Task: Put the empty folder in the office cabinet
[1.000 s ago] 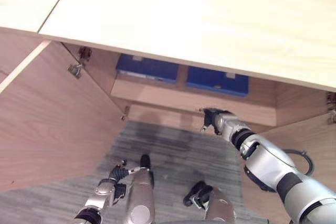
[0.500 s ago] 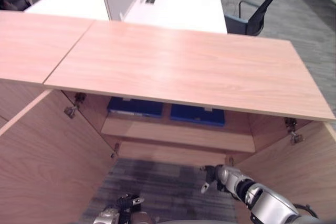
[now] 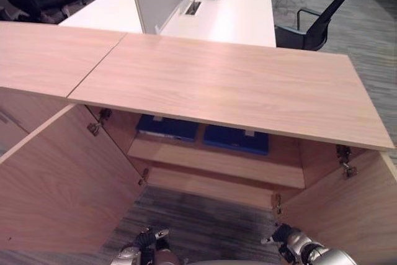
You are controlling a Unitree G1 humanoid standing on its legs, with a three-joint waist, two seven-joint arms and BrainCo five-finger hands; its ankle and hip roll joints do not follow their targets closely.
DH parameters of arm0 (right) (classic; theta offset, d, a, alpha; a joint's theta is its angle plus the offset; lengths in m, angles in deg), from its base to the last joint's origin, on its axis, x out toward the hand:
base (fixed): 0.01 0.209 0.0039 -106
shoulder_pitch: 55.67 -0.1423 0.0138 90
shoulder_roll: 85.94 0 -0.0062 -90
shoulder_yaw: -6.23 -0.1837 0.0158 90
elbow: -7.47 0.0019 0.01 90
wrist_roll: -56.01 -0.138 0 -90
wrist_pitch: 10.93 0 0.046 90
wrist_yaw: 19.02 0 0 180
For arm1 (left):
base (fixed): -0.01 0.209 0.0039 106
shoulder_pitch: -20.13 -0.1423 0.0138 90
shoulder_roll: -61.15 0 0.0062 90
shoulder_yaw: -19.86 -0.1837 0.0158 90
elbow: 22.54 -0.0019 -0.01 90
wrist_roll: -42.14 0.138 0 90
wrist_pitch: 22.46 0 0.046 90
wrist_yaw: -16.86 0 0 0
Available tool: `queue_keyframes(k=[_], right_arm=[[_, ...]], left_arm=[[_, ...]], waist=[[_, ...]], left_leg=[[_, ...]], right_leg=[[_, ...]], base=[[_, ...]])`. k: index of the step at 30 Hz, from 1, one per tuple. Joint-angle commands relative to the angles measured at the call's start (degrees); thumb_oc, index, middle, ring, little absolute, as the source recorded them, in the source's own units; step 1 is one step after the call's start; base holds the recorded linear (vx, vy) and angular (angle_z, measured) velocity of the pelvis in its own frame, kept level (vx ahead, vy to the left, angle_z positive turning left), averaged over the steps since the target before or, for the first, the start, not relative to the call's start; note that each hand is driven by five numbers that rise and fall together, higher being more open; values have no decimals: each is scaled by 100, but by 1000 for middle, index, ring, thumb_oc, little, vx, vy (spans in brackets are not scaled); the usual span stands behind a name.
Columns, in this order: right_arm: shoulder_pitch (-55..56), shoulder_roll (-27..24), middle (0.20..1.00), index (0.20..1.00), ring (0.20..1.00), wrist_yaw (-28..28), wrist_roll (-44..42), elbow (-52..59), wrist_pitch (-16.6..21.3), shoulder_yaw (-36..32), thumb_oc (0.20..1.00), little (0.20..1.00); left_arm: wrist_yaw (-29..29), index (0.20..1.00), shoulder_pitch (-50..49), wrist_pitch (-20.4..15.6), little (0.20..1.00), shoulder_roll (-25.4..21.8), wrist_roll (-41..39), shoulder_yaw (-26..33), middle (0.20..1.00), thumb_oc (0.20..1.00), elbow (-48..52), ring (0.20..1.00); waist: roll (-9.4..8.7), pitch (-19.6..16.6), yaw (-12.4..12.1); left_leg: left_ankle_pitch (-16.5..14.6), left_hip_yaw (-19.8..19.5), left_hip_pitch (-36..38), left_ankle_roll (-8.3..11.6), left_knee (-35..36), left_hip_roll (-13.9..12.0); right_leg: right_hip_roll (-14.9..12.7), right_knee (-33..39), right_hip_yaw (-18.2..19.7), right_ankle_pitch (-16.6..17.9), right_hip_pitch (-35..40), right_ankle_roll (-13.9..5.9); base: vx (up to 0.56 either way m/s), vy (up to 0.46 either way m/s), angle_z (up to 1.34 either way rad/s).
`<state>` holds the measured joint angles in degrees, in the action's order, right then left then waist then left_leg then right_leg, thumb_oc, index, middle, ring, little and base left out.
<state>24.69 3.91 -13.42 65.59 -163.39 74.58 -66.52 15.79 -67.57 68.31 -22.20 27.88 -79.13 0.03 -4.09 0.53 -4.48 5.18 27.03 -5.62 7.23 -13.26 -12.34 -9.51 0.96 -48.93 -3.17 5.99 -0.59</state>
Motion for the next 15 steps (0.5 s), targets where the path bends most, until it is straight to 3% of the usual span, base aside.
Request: queue_keyframes(k=[1,4,8,15], right_arm=[[-433,264,1000,1000,1000,124,-503,-306,-40,-401,1000,1000],[-138,252,1000,1000,1000,92,-519,-386,-40,-539,1000,1000],[-21,233,1000,1000,1000,119,-555,-348,-32,-618,1000,1000],[201,344,1000,1000,1000,53,-672,-323,-17,-801,1000,1000]], left_arm=[[-6,1000,86,-77,1000,-22,239,-301,1000,1000,-83,1000],[-29,1000,109,-92,1000,31,377,-330,1000,1000,-126,1000],[-20,1000,25,-119,1000,32,369,-327,1000,1000,-87,1000],[-72,1000,3,-134,1000,14,449,-326,1000,1000,-153,1000]], waist=[[155,-22,-6],[266,-105,46],[389,-194,40],[389,-275,-93]], left_leg=[[181,-254,573,216,771,-468],[338,-147,743,330,885,-627],[324,-260,788,347,1053,-582],[-253,-479,701,-13,1613,42]], right_leg=[[81,346,355,305,-505,-482],[-78,351,99,393,-456,-516],[-164,337,53,504,-396,-587],[-736,177,-297,955,-357,-959]], base=[[2,129,124],[3,142,116],[7,176,94],[-60,241,39]])
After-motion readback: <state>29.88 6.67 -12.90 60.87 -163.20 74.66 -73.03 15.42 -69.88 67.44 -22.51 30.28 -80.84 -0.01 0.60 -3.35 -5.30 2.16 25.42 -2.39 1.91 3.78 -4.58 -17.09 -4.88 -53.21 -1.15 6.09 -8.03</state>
